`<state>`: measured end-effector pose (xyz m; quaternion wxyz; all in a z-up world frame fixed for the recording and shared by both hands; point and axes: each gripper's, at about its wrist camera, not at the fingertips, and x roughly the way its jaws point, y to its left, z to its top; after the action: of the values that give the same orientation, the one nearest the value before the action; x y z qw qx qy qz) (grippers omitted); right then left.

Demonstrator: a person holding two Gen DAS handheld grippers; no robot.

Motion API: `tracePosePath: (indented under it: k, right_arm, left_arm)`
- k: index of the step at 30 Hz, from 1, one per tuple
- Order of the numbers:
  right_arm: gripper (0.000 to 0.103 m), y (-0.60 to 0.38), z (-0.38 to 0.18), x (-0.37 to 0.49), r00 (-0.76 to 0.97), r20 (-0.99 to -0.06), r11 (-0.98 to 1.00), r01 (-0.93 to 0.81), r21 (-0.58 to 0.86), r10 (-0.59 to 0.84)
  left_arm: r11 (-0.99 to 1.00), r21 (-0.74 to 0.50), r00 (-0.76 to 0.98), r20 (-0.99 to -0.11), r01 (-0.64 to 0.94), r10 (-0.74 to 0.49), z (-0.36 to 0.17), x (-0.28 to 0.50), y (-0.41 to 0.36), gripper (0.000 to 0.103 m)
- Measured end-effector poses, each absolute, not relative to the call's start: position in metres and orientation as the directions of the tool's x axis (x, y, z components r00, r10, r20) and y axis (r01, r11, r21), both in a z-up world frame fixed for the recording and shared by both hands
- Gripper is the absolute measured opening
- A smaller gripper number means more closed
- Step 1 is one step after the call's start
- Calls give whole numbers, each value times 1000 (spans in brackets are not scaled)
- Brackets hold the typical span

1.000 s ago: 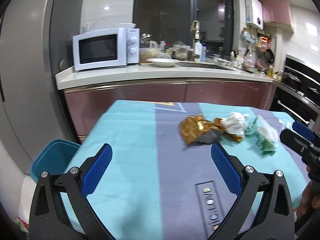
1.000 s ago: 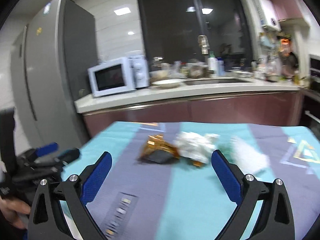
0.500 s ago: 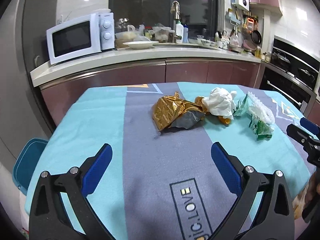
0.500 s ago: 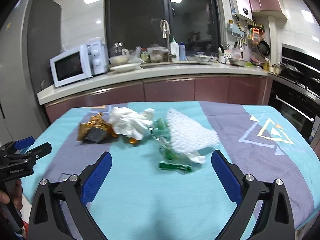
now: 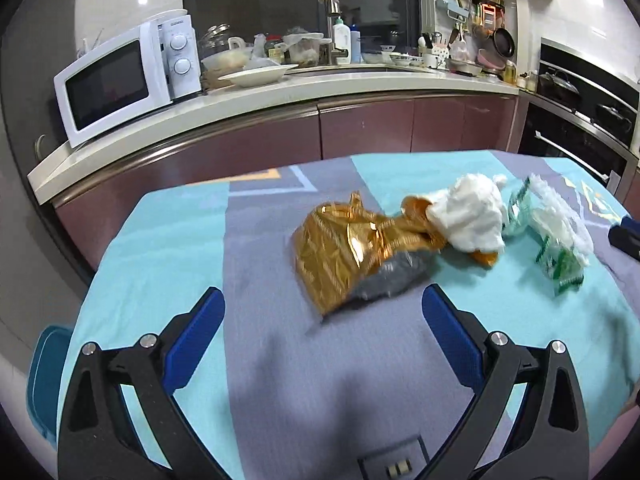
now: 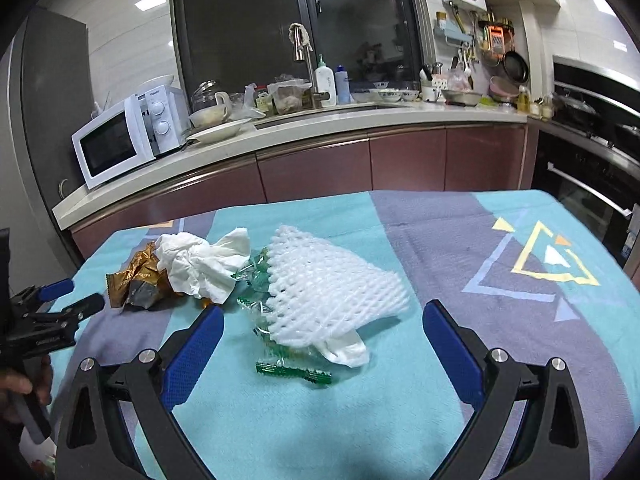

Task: Collect trash
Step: 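Grasp the gold foil wrapper with the left tool while the right tool grasps another gold wrapper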

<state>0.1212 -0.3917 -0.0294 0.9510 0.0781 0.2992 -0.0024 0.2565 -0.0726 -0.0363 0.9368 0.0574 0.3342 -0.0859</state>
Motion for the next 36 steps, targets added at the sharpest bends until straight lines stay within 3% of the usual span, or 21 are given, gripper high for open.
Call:
tracePosePath:
  k: [5,7,10,15,21,26,36]
  right_arm:
    - [96,-376,-24,132,823,-542,970,-45,241,173]
    - [96,-357,-22,139,806,-533,954,-123,273,257]
    - [96,-328,-25,152,768,-533,925,-209,316,356]
    - [96,-291,-28,163,722,-532,892,-295,341,443]
    - [80,-268,-34,173,654,-541,846,-352,401,529]
    - [68,-261,-42,185,615,-567,833,-343,434,548]
    - [58,-265,-54,218,586,-573,805,-273,527,574]
  left_arm:
    - [980,45,766,-631,192,-121,-35,278,-70,97]
    - [981,51,750,-652,187,-109,-42,283,-68,81]
    - [981,51,727,-679,189,-104,-53,291,-65,71]
    - [978,39,725,-677,206,-125,-58,300,-62,71]
    - [969,20,707,-688,245,-164,-64,310,-65,71]
    - [967,20,688,-706,256,-168,-68,325,-66,62]
    - [966,-4,684,-706,259,-186,-70,341,-64,56]
